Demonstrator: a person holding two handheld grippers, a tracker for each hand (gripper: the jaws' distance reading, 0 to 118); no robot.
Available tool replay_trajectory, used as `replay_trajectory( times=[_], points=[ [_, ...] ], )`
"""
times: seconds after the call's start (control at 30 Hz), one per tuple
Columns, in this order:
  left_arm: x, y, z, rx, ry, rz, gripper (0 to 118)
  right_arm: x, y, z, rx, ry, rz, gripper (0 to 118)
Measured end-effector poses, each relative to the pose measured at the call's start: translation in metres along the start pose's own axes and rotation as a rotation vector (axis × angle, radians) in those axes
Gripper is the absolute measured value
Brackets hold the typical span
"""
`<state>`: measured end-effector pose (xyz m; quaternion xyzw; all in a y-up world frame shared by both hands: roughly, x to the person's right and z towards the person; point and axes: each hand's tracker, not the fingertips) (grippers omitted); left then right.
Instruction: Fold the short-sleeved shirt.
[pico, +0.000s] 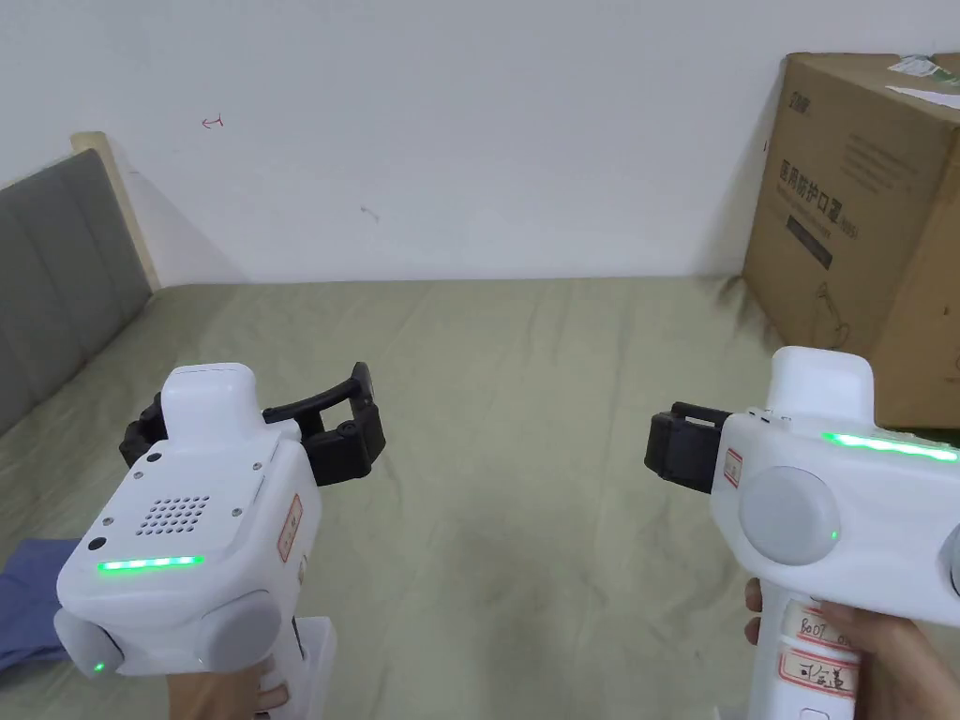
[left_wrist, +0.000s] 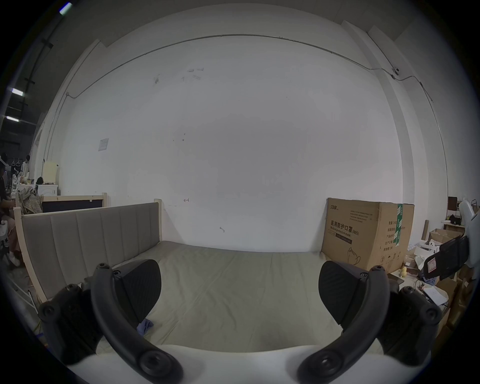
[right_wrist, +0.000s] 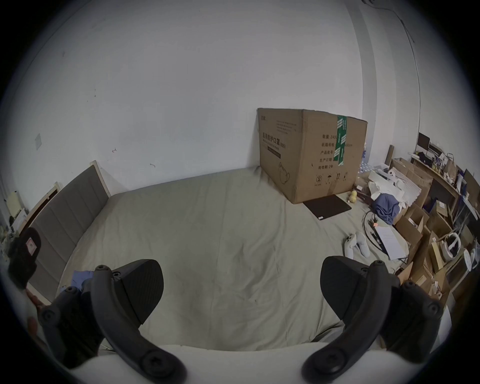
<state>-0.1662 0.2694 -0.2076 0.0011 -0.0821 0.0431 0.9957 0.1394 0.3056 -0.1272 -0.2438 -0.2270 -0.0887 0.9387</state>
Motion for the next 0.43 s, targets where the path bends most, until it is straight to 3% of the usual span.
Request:
replay_trajectory(
  times=[0.23,0.43],
  points=[
    [-0.0002,-0.0019,0.0002,-0.002,0.0,0.003,118,-0.0046,-0.0003,0.0045,0.048,0.017,0.034,116],
    [-0.001,0.0009,0.001,0.005,0.0,0.012,118,-0.0004,-0.0028,0.0003,0.068,0.047,0.003,116]
  ],
)
